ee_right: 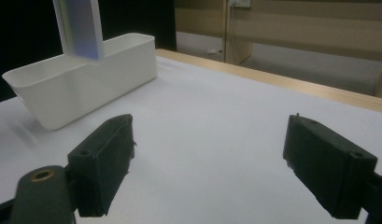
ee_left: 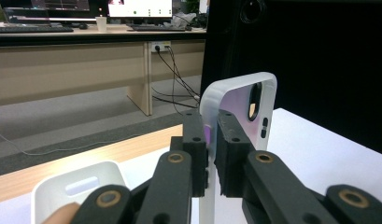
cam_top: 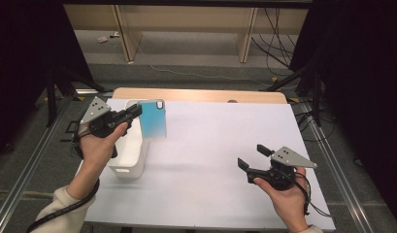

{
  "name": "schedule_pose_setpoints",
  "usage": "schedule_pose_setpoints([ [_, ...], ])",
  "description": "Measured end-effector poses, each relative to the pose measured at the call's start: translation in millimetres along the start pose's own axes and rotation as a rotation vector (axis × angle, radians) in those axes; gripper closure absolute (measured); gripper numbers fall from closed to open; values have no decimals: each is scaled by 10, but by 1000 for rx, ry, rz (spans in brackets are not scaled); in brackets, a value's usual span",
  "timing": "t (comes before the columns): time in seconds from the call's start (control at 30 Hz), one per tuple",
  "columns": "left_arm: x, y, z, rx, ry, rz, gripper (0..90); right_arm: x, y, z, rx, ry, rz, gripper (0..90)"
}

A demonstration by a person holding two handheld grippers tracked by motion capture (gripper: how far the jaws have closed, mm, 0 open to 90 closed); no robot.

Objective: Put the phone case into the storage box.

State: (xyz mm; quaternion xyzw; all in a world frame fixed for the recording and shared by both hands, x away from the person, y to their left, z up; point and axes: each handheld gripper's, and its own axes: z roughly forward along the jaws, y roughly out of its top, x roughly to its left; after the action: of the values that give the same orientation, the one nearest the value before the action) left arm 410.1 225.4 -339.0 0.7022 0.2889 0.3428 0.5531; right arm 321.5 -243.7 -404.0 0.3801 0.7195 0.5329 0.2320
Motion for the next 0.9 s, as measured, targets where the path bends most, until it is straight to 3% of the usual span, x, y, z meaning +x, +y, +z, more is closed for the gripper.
schedule_pose_setpoints([
  [0.07, 47, -1, -8, -2, 17, 26, 831, 9, -6, 6, -7, 1, 7, 176],
  [0.9, 289, -35, -64, -6, 30, 28, 831, 8, -22, -2, 9, -10, 0, 176],
])
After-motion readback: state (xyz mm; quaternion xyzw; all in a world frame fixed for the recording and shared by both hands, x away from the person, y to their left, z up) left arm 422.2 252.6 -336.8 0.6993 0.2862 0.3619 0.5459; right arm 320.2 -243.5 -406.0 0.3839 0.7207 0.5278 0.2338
